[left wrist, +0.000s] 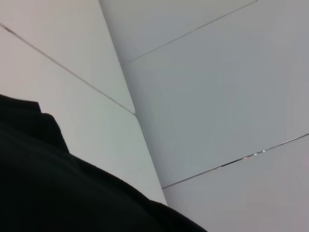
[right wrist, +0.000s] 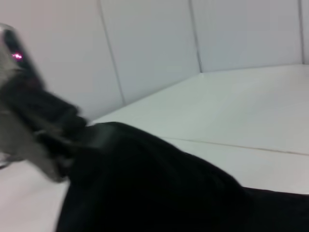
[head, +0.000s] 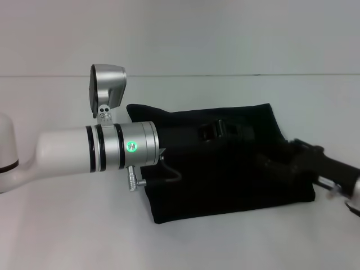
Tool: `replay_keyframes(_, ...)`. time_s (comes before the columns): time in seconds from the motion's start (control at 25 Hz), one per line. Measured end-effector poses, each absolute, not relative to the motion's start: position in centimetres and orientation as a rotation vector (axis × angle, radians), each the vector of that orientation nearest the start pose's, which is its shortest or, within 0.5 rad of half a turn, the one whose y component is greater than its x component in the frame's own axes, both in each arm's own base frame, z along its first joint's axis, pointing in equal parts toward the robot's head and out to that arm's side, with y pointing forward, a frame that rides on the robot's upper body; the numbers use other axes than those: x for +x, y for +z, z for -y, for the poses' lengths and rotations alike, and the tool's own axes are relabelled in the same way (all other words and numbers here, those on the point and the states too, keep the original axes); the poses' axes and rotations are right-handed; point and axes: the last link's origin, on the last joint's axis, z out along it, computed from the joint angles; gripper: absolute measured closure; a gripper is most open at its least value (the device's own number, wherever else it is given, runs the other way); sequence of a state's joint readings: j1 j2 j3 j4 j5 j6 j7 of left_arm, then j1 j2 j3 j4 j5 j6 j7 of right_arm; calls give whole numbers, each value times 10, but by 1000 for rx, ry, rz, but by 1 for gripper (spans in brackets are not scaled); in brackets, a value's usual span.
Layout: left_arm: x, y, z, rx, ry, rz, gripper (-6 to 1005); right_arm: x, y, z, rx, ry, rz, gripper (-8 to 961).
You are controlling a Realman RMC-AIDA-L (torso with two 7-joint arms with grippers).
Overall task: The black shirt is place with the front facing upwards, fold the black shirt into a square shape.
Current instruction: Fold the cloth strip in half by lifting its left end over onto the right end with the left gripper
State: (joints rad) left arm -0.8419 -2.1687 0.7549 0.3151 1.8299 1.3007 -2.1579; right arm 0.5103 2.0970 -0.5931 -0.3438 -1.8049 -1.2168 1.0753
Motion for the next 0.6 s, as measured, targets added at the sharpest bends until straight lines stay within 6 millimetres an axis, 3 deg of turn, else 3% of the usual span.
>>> replay_keyframes(0.32, -156, -92, -367, -2495, -1020, 1858, 986, 274, -59, -370, -2354, 669, -766, 136)
replay_keyframes(0.6, -153, -90, -363, -2543, -1041, 1832, 985, 259, -61, -389, -2312, 680, -772, 136)
